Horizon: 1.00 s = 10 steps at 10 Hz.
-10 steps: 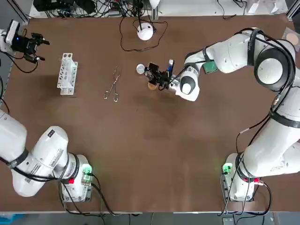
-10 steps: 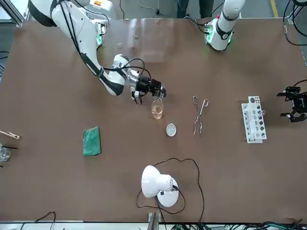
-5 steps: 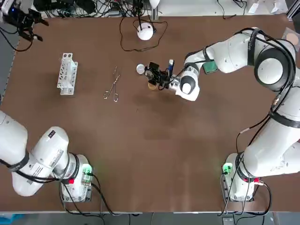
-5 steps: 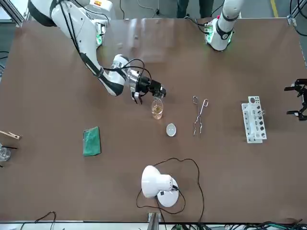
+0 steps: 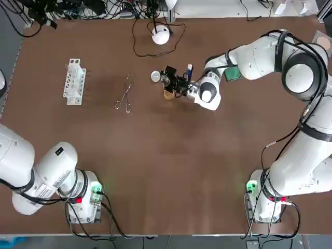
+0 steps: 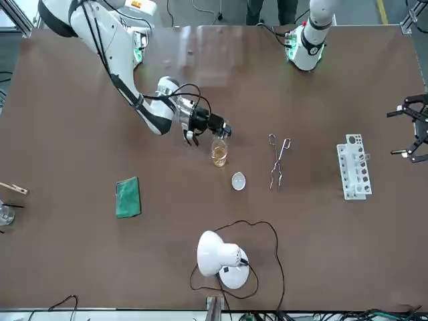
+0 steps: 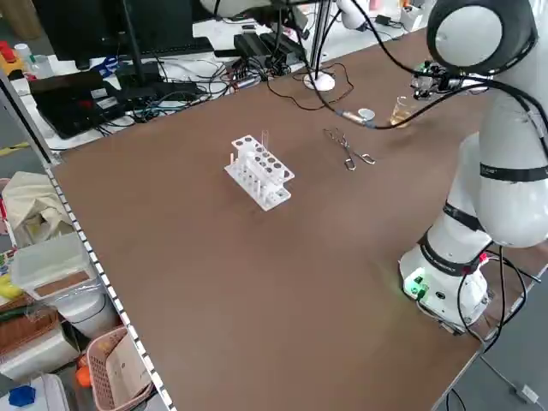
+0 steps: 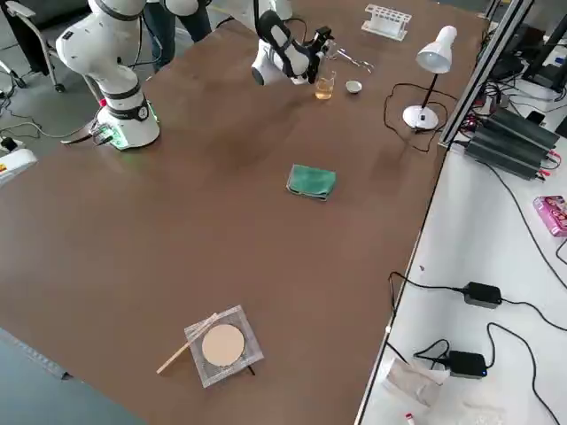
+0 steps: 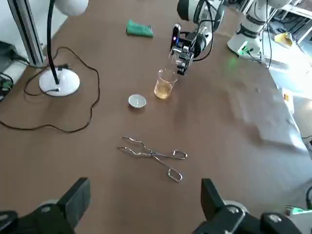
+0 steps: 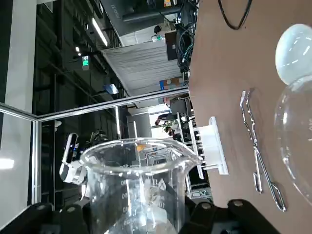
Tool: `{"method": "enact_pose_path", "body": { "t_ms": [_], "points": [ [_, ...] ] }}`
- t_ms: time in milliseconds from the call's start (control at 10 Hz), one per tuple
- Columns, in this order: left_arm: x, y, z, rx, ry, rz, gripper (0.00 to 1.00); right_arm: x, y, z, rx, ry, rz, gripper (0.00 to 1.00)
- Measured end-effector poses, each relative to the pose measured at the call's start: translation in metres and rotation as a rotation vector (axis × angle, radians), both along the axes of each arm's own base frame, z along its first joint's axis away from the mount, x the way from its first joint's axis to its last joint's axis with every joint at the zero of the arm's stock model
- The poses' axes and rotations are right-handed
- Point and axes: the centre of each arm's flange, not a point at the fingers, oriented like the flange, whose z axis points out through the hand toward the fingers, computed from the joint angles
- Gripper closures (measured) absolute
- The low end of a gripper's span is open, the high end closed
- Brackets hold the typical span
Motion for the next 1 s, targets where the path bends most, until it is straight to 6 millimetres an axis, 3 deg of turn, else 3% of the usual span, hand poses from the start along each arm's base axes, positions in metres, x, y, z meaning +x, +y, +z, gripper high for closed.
{"method": "enact_pose_path", "body": {
  "t_ms": [300, 500, 800, 1000],
  "points": [
    [0.008, -0.054, 0.027, 0.234, -0.019, 0.067, 0.0, 0.004, -0.002, 0.001, 0.007, 0.01, -0.006, 0.62],
    [0.0, -0.083, 0.049, 0.38, 0.072, 0.223, 0.0, 0.006, -0.004, 0.001, 0.02, 0.039, -0.011, 0.62],
    [-0.006, -0.117, 0.061, 0.549, 0.16, 0.431, 0.0, 0.007, -0.004, 0.002, 0.068, 0.145, -0.005, 0.62],
    [-0.01, -0.142, 0.074, 0.635, 0.223, 0.666, 0.0, 0.007, -0.003, 0.003, 0.088, 0.184, -0.001, 0.62]
  ]
}}
